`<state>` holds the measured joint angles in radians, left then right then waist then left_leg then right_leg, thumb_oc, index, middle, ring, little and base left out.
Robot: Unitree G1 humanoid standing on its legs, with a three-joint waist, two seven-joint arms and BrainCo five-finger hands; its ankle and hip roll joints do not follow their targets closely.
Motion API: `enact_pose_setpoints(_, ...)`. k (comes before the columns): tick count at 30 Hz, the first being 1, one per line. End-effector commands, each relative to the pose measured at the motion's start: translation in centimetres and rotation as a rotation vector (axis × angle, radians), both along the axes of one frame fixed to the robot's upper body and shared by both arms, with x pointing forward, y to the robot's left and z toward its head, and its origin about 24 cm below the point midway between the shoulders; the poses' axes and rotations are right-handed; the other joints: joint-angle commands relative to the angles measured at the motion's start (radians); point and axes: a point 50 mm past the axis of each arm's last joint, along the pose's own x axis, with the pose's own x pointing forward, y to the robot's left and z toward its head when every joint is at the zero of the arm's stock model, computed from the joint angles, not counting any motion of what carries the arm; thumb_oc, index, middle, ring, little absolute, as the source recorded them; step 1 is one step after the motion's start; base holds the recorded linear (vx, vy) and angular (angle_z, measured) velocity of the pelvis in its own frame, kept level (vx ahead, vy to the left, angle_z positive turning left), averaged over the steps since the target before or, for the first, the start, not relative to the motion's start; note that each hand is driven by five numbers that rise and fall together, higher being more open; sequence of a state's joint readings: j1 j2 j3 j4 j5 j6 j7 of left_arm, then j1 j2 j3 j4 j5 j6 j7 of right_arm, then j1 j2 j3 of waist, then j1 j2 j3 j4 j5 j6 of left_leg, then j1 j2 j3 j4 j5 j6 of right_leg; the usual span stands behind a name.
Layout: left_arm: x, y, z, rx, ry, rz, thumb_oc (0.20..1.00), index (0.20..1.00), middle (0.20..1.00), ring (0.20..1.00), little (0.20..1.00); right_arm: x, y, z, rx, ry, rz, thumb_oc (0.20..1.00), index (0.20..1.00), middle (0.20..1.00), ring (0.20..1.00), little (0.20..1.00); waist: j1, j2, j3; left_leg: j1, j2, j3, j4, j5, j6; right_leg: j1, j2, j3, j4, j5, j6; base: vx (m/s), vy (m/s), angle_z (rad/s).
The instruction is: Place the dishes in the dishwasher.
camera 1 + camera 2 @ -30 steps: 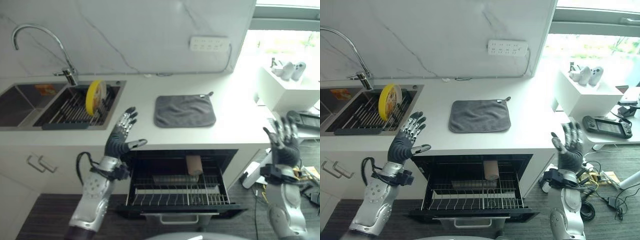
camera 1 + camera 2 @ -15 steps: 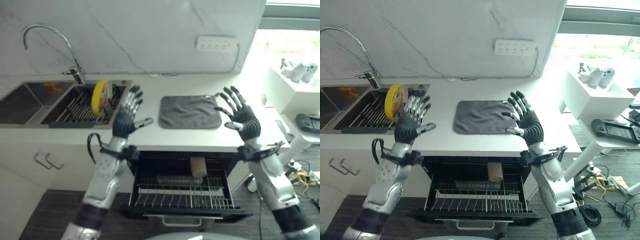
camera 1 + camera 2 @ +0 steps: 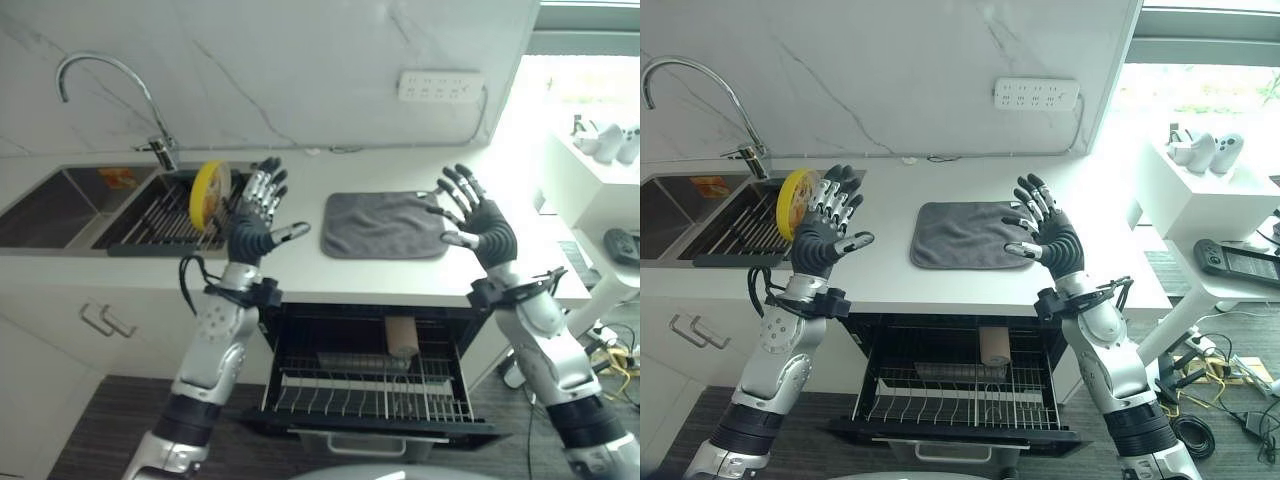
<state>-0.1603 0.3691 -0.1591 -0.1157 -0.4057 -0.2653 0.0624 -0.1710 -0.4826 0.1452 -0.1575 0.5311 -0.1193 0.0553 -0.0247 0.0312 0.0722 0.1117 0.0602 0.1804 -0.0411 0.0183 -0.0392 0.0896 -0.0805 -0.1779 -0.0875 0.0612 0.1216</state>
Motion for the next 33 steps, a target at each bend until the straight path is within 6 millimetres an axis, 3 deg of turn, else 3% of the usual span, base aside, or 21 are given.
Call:
enact_pose_setpoints(1, 0.3, 0.1, 1.7, 0.079, -0.096, -0.006, 1.0, 1.0, 1.0, 1.0, 1.0, -0.4, -0.9, 2.6, 0.043, -0.134, -0.028, 1.0, 1.0, 1.0, 1.0, 1.0, -0.035, -0.068, 0.011, -0.094, 0.016, 0.067, 0.277, -0.031, -0.028, 0.046, 0.031, 0.018, 0.01, -0.045, -0.079, -0.01, 0.192, 0.71)
enact_pose_setpoints(4, 0.1, 0.3, 1.7, 0.065, -0.099, -0.007, 1.0, 1.0, 1.0, 1.0, 1.0, -0.1, -0.9, 2.6, 0.035, -0.13, -0.03, 1.0, 1.0, 1.0, 1.0, 1.0, -0.035, -0.052, 0.012, -0.072, 0.074, 0.012, 0.205, 0.019, -0.046, 0.035, 0.021, 0.033, 0.023, -0.051, -0.077, 0.06, 0.369, 0.4)
enact_pose_setpoints(6, -0.4, 1.2, 1.5, 0.043, -0.094, 0.011, 1.0, 1.0, 1.0, 1.0, 1.0, -0.2, -1.2, 2.7, 0.012, -0.129, -0.032, 1.0, 1.0, 1.0, 1.0, 1.0, -0.035, -0.036, 0.007, -0.023, 0.155, -0.033, 0.08, 0.097, -0.076, 0.038, -0.009, 0.049, 0.02, -0.057, -0.061, 0.14, 0.674, 0.02)
enact_pose_setpoints(8, -0.6, 1.4, 1.3, 0.04, -0.092, -0.01, 1.0, 1.0, 1.0, 1.0, 1.0, -0.4, -2.0, 3.4, 0.029, -0.138, -0.057, 1.0, 1.0, 1.0, 1.0, 1.0, -0.05, -0.021, 0.002, 0.014, 0.203, 0.009, 0.005, 0.116, -0.095, 0.04, -0.07, 0.021, 0.023, -0.051, -0.023, 0.1, 0.82, -0.12)
enact_pose_setpoints(10, -0.1, 0.8, 1.0, 0.064, -0.082, -0.041, 1.0, 1.0, 1.0, 1.0, 1.0, -0.4, -2.7, 3.3, 0.047, -0.132, -0.111, 1.0, 1.0, 1.0, 1.0, 1.0, -0.07, -0.009, 0.001, 0.045, 0.172, 0.07, -0.046, 0.057, -0.087, 0.038, -0.14, -0.026, 0.046, -0.032, 0.03, 0.06, 0.697, 0.05)
enact_pose_setpoints(12, 0.8, -0.4, 1.2, 0.123, -0.074, -0.09, 1.0, 1.0, 1.0, 1.0, 1.0, -0.7, -3.3, 2.6, 0.107, -0.116, -0.135, 1.0, 1.0, 1.0, 1.0, 1.0, -0.071, -0.007, 0.009, 0.035, 0.104, 0.024, -0.046, 0.016, -0.051, 0.031, -0.192, -0.028, 0.077, -0.017, 0.067, 0.06, 0.762, 0.25)
enact_pose_setpoints(13, 0.9, -0.9, 0.9, 0.147, -0.053, -0.1, 1.0, 1.0, 1.0, 1.0, 1.0, -1.3, -3.4, 2.2, 0.092, -0.11, -0.151, 1.0, 1.0, 1.0, 1.0, 1.0, -0.077, -0.004, 0.022, 0.038, 0.042, 0.0, -0.044, -0.007, -0.016, 0.001, -0.221, -0.016, 0.132, 0.022, 0.062, 0.06, 0.769, 0.07)
enact_pose_setpoints(15, 0.4, 0.1, 0.4, 0.126, -0.022, -0.078, 1.0, 1.0, 1.0, 1.0, 1.0, -1.6, -3.1, 2.0, 0.086, -0.104, -0.132, 1.0, 1.0, 1.0, 1.0, 1.0, -0.066, -0.004, 0.032, 0.055, 0.01, 0.035, -0.046, -0.033, 0.009, -0.039, -0.243, -0.079, 0.178, 0.073, 0.07, -0.01, 0.465, 0.23)
enact_pose_setpoints(16, 0.1, 0.8, 0.2, 0.128, -0.012, -0.057, 1.0, 1.0, 1.0, 1.0, 1.0, -1.6, -2.8, 2.0, 0.099, -0.102, -0.107, 1.0, 1.0, 1.0, 1.0, 1.0, -0.051, -0.005, 0.036, 0.064, 0.007, 0.085, -0.046, -0.046, 0.015, -0.057, -0.242, -0.143, 0.209, 0.082, 0.079, -0.06, 0.352, -0.31)
enact_pose_setpoints(17, -0.1, 1.1, 0.2, 0.141, -0.02, -0.054, 1.0, 1.0, 1.0, 1.0, 1.0, -1.7, -2.5, 1.9, 0.106, -0.106, -0.097, 1.0, 1.0, 1.0, 1.0, 1.0, -0.048, -0.002, 0.045, 0.065, 0.005, 0.107, -0.046, -0.05, 0.023, -0.074, -0.162, -0.137, 0.268, 0.009, 0.071, -0.05, 0.251, -0.66)
enact_pose_setpoints(20, 0.0, 0.7, 0.5, 0.137, -0.032, -0.061, 1.0, 1.0, 1.0, 1.0, 1.0, -1.7, -2.5, 1.7, 0.095, -0.11, -0.106, 1.0, 1.0, 1.0, 1.0, 1.0, -0.051, -0.011, 0.052, 0.045, -0.016, 0.096, -0.044, -0.032, 0.031, -0.075, -0.03, -0.104, 0.309, -0.059, 0.035, 0.0, 0.122, -0.37)
enact_pose_setpoints(23, 0.4, 0.4, 0.7, 0.139, -0.016, -0.031, 1.0, 1.0, 1.0, 1.0, 1.0, -1.0, -2.2, 2.2, 0.097, -0.128, -0.103, 1.0, 1.0, 1.0, 1.0, 1.0, -0.033, -0.031, 0.05, 0.036, -0.055, 0.114, -0.035, -0.041, 0.035, -0.081, 0.038, -0.147, 0.298, -0.073, 0.004, 0.02, 0.033, 0.06)
enact_pose_setpoints(25, 0.8, 0.1, 0.7, 0.14, 0.002, -0.029, 1.0, 1.0, 1.0, 1.0, 1.0, -0.8, -2.4, 2.3, 0.104, -0.129, -0.108, 1.0, 1.0, 1.0, 1.0, 1.0, -0.033, -0.038, 0.051, 0.019, -0.068, 0.085, -0.02, -0.04, 0.033, -0.049, 0.062, -0.123, 0.252, -0.105, -0.024, 0.06, -0.066, -0.07)
enact_pose_setpoints(26, 0.9, 0.0, 0.3, 0.139, 0.02, -0.037, 1.0, 1.0, 1.0, 1.0, 1.0, -0.8, -2.7, 2.1, 0.114, -0.124, -0.12, 1.0, 1.0, 1.0, 1.0, 1.0, -0.037, -0.047, 0.052, 0.003, -0.076, 0.055, 0.017, -0.038, 0.029, -0.041, 0.078, -0.08, 0.224, -0.099, -0.035, 0.07, -0.107, 0.15)
enact_pose_setpoints(28, 0.3, 0.2, -0.5, 0.142, 0.035, -0.032, 1.0, 1.0, 1.0, 1.0, 1.0, -1.0, -2.7, 1.9, 0.136, -0.124, -0.117, 1.0, 1.0, 1.0, 1.0, 1.0, -0.026, -0.056, 0.047, -0.008, -0.071, 0.073, 0.083, -0.067, 0.027, -0.016, 0.07, -0.097, 0.187, -0.116, -0.054, 0.09, -0.094, 0.37)
enact_pose_setpoints(30, -0.6, 0.6, -1.0, 0.147, 0.037, -0.017, 1.0, 1.0, 1.0, 1.0, 1.0, -1.2, -2.6, 2.1, 0.138, -0.138, -0.119, 1.0, 1.0, 1.0, 1.0, 1.0, -0.019, -0.073, 0.052, -0.06, -0.068, 0.08, 0.232, -0.096, 0.019, 0.007, 0.062, -0.065, 0.151, -0.116, -0.079, 0.09, -0.072, 0.1)
enact_pose_setpoints(32, -1.1, 1.1, -1.4, 0.143, 0.059, 0.002, 1.0, 1.0, 1.0, 1.0, 1.0, -1.2, -2.7, 2.0, 0.142, -0.13, -0.122, 1.0, 1.0, 1.0, 1.0, 1.0, -0.007, -0.084, 0.064, -0.133, -0.044, 0.066, 0.404, -0.074, 0.003, 0.023, 0.059, -0.056, 0.141, -0.117, -0.103, 0.07, -0.06, -0.24)
enact_pose_setpoints(33, -1.1, 1.2, -1.5, 0.14, 0.061, 0.006, 1.0, 1.0, 1.0, 1.0, 1.0, -1.2, -2.7, 1.9, 0.143, -0.124, -0.118, 1.0, 1.0, 1.0, 1.0, 1.0, -0.005, -0.086, 0.065, -0.148, -0.039, 0.057, 0.434, -0.067, 0.001, 0.023, 0.059, -0.052, 0.142, -0.116, -0.108, 0.06, -0.021, -0.24)
